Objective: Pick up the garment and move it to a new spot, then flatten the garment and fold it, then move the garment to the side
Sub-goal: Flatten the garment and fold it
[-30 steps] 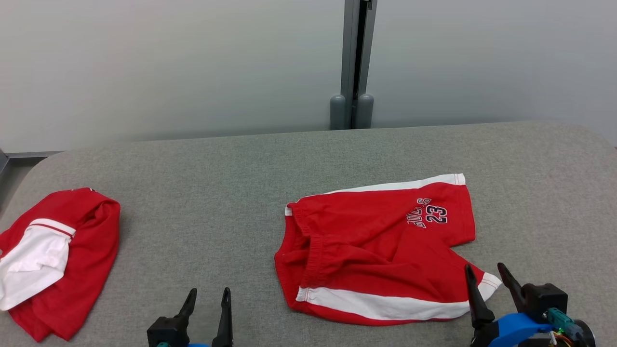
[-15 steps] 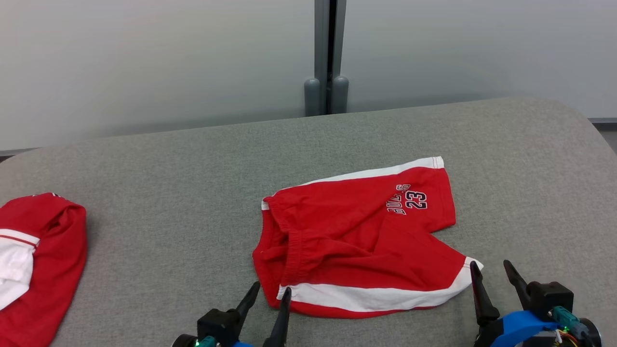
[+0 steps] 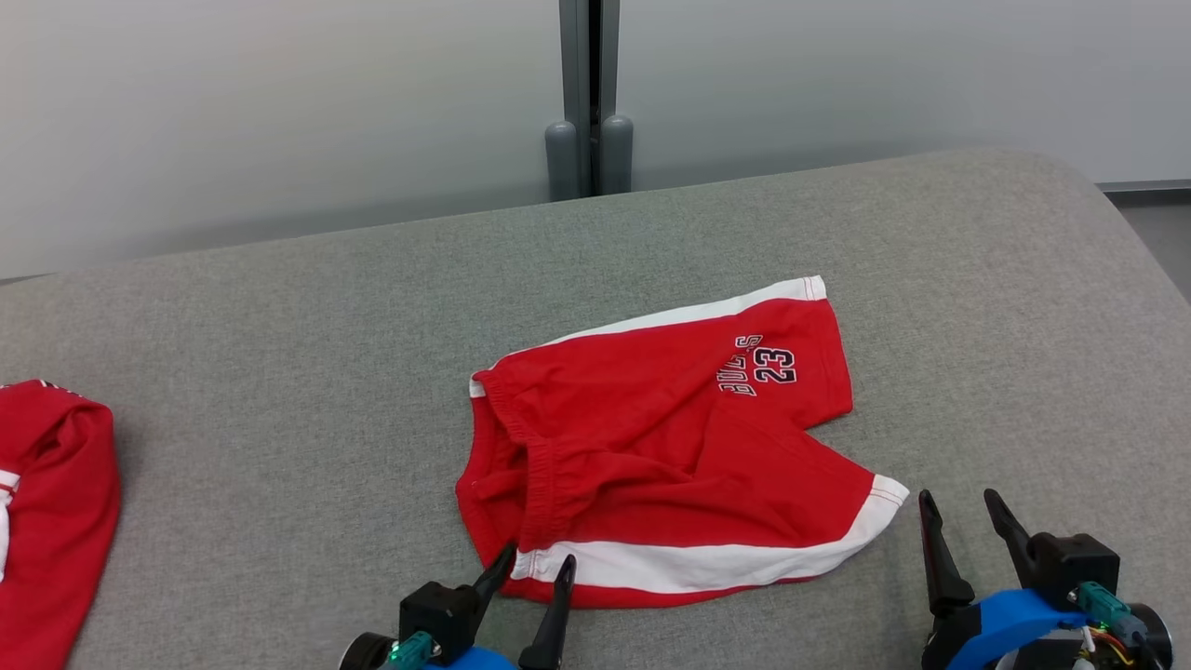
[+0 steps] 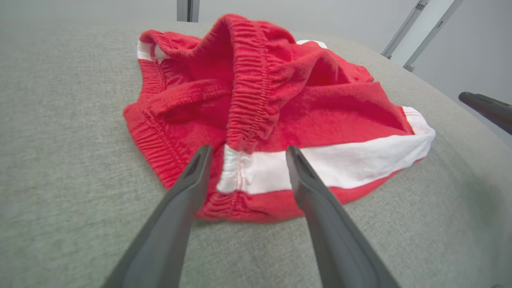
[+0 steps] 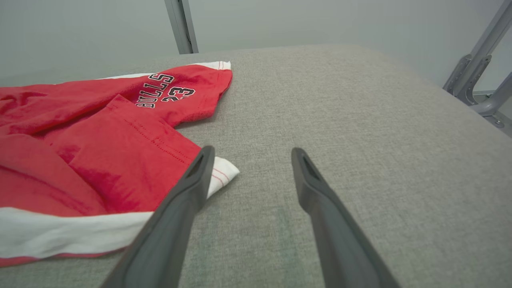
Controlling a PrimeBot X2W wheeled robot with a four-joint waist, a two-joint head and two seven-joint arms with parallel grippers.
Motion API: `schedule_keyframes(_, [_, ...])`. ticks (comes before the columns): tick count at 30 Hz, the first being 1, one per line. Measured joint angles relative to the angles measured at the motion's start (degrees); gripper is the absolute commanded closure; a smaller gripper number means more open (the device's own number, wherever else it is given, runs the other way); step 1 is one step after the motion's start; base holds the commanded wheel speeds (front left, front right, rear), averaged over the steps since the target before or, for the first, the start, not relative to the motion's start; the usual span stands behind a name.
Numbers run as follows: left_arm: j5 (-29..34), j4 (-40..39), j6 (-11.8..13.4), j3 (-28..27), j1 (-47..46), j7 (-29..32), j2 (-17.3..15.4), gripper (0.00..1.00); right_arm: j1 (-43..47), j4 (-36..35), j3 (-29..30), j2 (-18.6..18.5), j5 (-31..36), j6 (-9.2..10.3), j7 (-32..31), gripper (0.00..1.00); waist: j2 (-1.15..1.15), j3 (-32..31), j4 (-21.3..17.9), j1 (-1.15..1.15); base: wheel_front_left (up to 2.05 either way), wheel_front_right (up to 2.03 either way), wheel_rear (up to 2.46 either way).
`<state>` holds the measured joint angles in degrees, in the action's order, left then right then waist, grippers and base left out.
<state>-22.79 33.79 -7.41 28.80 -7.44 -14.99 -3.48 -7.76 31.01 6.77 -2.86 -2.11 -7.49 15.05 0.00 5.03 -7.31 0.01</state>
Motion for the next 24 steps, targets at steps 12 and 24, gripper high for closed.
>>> schedule_keyframes(12, [-1.15, 1.7, 0.0, 1.08, -3.28, 0.0, -0.04, 1.0, -0.32, -0.15, 0.1, 0.0, -0.68, 0.0, 0.0, 0.0, 0.0, 1.17, 1.23, 0.0, 0.0, 0.0, 0.0])
schedule_keyframes(24, [-1.35, 0.16, 0.0, -0.83, 0.88, 0.0, -1.72, 1.0, -0.15, 4.53, -2.56, 0.01, -7.7, 0.0, 0.0, 0.0, 0.0, 0.7, 4.44, -0.01, 0.0, 0.0, 0.0])
